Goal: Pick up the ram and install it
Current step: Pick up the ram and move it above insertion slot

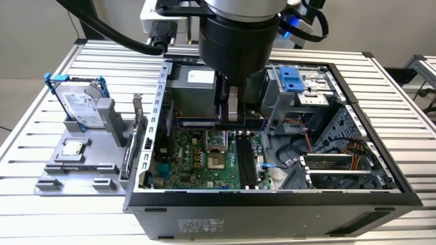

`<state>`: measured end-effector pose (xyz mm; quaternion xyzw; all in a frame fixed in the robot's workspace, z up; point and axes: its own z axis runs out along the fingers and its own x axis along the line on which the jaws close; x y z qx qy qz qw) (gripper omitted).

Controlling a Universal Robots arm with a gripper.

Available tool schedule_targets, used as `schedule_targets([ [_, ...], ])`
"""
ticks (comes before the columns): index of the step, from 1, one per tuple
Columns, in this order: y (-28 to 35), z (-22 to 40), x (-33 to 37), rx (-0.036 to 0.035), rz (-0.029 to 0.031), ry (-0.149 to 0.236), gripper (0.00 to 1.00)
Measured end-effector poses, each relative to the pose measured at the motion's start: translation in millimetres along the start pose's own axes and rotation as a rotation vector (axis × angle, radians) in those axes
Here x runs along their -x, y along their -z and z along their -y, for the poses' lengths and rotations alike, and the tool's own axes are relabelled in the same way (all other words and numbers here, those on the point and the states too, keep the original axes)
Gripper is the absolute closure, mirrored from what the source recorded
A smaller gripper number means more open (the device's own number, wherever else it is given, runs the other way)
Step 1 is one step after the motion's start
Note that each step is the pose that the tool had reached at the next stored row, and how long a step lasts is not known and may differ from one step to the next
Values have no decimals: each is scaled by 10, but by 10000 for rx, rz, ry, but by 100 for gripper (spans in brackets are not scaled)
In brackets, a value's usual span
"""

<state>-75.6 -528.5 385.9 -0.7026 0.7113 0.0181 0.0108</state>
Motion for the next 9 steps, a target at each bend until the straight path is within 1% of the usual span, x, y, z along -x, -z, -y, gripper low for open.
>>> schedule_targets([
  [9,1,96,1,0,0,0,100],
])
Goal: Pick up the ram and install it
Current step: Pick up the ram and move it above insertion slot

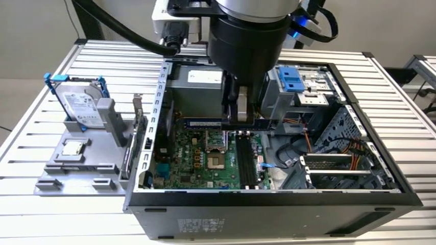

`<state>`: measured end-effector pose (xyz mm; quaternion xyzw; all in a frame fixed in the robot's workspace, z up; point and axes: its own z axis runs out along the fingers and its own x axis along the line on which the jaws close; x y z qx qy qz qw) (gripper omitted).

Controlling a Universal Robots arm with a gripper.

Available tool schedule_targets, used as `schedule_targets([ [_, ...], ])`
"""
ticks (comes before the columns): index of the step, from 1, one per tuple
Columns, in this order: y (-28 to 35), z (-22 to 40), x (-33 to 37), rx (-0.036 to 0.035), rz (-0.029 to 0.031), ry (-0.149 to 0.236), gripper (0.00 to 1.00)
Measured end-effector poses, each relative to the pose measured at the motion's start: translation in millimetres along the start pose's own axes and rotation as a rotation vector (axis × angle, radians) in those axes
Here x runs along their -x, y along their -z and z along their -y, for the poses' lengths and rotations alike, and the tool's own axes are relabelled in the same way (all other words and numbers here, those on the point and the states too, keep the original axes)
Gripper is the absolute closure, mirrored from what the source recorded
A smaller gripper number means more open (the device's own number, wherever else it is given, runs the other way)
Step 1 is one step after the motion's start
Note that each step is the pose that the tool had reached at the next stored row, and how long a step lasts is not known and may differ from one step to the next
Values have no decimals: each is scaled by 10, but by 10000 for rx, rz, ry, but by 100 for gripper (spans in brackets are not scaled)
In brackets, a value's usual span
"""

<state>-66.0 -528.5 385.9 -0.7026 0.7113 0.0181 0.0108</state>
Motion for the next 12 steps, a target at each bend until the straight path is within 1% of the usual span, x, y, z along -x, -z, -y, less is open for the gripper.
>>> schedule_targets([
  [12,2,120,2,0,-1,-1,100],
])
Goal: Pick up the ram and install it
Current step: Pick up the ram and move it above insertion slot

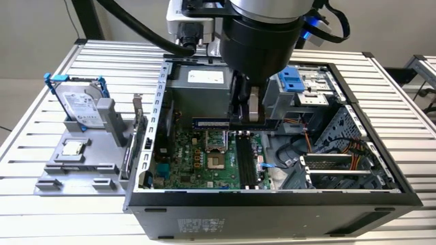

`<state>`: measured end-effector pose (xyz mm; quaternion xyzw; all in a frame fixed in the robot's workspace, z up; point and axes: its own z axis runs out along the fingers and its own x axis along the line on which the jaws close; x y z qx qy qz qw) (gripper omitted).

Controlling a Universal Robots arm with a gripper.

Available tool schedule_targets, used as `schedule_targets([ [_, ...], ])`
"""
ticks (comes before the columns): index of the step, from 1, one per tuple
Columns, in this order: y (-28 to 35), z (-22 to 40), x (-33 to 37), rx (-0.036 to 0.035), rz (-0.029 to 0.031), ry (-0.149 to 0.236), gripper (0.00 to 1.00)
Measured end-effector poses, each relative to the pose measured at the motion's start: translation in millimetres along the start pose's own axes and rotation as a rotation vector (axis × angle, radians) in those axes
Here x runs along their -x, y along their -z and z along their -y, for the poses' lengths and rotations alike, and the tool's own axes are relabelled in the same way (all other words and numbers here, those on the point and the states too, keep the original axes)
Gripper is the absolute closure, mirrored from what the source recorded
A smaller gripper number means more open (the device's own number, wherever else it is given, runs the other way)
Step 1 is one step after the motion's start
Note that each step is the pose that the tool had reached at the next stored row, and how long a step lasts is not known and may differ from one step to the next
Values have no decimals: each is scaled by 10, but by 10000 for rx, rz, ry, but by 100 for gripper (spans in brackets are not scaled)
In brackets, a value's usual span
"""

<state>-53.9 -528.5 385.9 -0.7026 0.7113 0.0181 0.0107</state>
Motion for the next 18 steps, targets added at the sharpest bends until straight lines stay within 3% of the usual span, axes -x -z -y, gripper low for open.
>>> schedule_targets([
  [18,1,156,2,0,0,1,100],
])
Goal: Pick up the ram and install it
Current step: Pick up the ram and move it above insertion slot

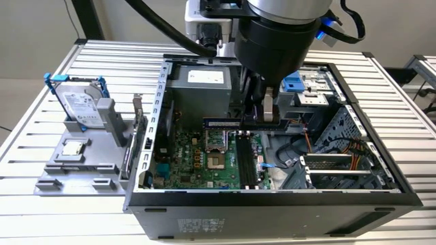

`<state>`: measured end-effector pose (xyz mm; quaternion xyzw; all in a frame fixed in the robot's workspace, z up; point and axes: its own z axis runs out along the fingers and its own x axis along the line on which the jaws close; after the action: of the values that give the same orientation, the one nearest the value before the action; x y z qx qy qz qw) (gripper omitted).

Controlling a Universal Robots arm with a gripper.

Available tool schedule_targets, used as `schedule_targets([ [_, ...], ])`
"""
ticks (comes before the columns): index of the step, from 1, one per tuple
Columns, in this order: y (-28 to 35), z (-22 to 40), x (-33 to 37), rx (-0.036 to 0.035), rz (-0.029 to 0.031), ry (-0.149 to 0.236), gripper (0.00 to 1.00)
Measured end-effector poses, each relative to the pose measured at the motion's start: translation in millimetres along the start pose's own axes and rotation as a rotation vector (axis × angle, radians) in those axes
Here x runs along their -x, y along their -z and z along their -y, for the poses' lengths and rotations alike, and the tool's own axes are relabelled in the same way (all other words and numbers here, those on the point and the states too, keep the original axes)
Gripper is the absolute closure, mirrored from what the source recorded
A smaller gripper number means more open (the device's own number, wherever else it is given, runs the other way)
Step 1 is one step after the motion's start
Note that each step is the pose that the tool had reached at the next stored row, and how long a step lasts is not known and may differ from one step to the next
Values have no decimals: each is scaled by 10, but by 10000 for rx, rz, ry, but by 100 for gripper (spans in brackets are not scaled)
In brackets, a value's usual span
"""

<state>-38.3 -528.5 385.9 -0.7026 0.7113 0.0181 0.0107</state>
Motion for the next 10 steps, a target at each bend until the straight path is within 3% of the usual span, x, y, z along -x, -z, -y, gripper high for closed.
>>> schedule_targets([
  [10,1,79,1,0,-2,0,100],
])
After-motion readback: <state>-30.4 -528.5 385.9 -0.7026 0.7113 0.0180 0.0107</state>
